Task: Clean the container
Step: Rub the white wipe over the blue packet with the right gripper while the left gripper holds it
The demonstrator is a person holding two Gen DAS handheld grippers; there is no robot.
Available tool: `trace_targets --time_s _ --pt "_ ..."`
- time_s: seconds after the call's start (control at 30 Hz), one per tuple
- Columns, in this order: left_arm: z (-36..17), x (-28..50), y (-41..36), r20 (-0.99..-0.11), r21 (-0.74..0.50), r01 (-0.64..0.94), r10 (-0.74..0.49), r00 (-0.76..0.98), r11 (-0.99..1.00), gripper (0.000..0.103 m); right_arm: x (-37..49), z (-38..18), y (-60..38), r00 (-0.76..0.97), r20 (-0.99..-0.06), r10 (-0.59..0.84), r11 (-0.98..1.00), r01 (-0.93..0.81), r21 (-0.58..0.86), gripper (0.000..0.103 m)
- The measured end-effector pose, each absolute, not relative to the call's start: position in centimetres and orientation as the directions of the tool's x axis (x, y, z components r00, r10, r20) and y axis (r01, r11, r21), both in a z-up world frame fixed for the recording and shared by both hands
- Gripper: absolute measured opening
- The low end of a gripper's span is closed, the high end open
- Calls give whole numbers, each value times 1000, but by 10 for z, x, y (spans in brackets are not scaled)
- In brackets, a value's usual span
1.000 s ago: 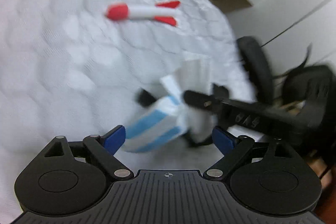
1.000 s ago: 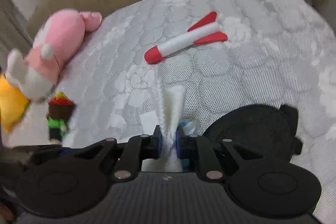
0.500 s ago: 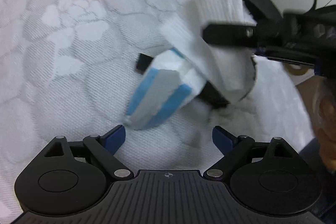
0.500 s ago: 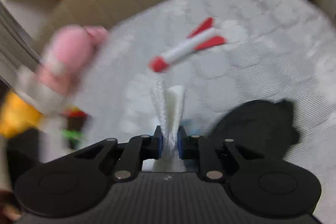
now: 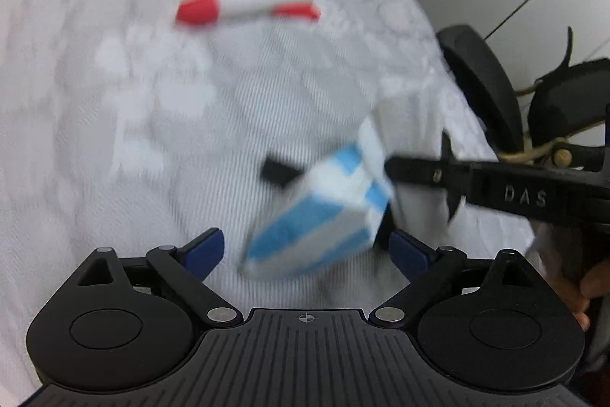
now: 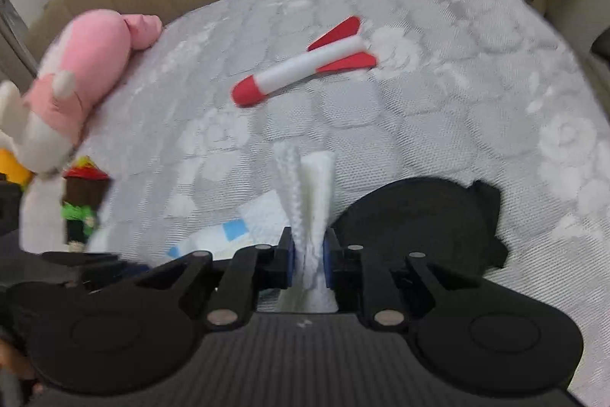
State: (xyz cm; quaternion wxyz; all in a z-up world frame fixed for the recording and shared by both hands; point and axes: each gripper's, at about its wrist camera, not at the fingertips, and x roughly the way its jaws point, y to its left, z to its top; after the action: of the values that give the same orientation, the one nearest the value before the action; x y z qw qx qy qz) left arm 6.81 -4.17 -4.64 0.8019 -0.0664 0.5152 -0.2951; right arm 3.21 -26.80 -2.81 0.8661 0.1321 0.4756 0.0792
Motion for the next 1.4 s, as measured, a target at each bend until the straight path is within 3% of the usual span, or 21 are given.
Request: trace_targets --time_s 0.07,0.1,0.13,0.33,0.43,0.47,0.57,0.7,0.77,0.83,0.93,1.07,1.2,1.4 --pt "-38 63 -55 -767 -312 466 -509 390 828 91 31 -26 -270 556 -791 255 952 -2 305 18" --pt "-36 59 -64 -761 -234 499 -476 440 835 78 31 -25 -272 574 -782 242 954 6 299 18" --pt "-35 54 -73 -755 -163 535 -453 473 829 57 30 -23 -273 592 -772 230 955 15 296 18" --pt "-24 -1 -114 -641 333 657 -348 684 677 43 29 -13 -285 674 -684 279 913 35 407 18" --pt "-26 -14 -112 -709 253 747 -407 576 615 50 29 -11 -288 686 -659 309 895 23 445 18" --pt "-26 -20 -112 -719 239 772 -427 548 589 61 29 -10 -288 688 -649 324 888 15 459 18" --pt "-20 -24 -113 -764 69 827 -503 404 559 80 26 -7 -287 701 -618 356 872 -11 490 18" --pt "-14 -21 -104 -792 -146 825 -564 234 547 85 23 -3 -281 711 -605 358 881 -43 471 18" --pt "-10 -15 -95 -791 -204 805 -578 199 556 94 25 -6 -280 684 -612 398 863 -53 502 18" --pt "-1 -8 -82 -782 -241 777 -591 199 582 94 30 -15 -277 622 -628 468 826 -55 561 19" --pt "3 14 -57 -775 -301 669 -583 244 679 101 35 -32 -265 517 -721 462 846 -14 533 18" --pt "-30 53 -22 -802 -438 359 -539 259 824 102 35 -33 -264 522 -783 339 912 24 410 18" --pt "-79 75 -10 -722 -672 92 -678 139 735 102 38 -36 -260 503 -809 303 930 31 367 18" --pt "-112 83 -8 -625 -779 -94 -755 198 621 101 33 -27 -270 588 -765 263 931 55 362 18"
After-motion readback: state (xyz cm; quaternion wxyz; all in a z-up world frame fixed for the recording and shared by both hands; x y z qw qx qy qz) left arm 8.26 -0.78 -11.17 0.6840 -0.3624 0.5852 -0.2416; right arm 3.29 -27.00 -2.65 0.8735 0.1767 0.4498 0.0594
